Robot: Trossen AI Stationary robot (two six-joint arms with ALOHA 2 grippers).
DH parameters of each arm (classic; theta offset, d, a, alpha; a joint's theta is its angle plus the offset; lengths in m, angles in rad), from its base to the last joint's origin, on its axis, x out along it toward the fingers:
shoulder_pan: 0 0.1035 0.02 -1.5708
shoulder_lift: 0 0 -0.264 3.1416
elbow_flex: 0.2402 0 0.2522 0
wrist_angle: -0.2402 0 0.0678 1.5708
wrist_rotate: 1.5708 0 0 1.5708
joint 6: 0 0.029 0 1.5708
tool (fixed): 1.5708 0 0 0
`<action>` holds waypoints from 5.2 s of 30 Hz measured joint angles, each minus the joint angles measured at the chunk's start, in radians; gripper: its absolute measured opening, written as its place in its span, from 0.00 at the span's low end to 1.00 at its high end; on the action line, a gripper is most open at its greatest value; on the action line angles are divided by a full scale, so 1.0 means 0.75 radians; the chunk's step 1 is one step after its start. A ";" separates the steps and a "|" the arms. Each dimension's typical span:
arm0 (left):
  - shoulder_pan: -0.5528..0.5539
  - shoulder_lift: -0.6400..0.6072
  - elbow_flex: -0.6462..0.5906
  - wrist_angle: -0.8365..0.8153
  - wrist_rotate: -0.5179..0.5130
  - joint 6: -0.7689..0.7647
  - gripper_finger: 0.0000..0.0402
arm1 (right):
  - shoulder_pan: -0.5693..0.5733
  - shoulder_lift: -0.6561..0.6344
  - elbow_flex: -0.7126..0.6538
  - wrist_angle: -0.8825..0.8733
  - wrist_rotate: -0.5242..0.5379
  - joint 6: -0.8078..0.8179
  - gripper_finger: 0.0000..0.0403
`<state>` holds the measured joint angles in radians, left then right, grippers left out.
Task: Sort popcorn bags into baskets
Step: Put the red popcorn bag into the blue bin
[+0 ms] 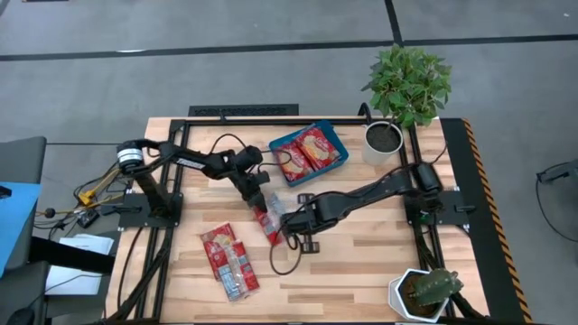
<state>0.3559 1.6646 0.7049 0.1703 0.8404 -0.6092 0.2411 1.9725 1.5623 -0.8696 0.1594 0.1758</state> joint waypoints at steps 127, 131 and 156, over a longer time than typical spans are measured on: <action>0.250 0.555 1.368 -1.105 -1.327 1.216 0.11 | 0.173 -1.538 -1.073 0.085 0.532 0.673 0.05; 0.217 0.556 1.338 -1.154 -1.310 1.204 0.04 | 0.173 -1.538 -1.073 0.085 0.532 0.673 0.08; 0.102 0.102 1.384 -1.593 -0.873 1.032 0.02 | 0.173 -1.538 -1.073 0.085 0.533 0.651 0.07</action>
<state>0.4325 1.7407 1.7429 -1.0244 0.1857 0.1649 0.3706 0.8192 0.7574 -0.8055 0.5591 0.6637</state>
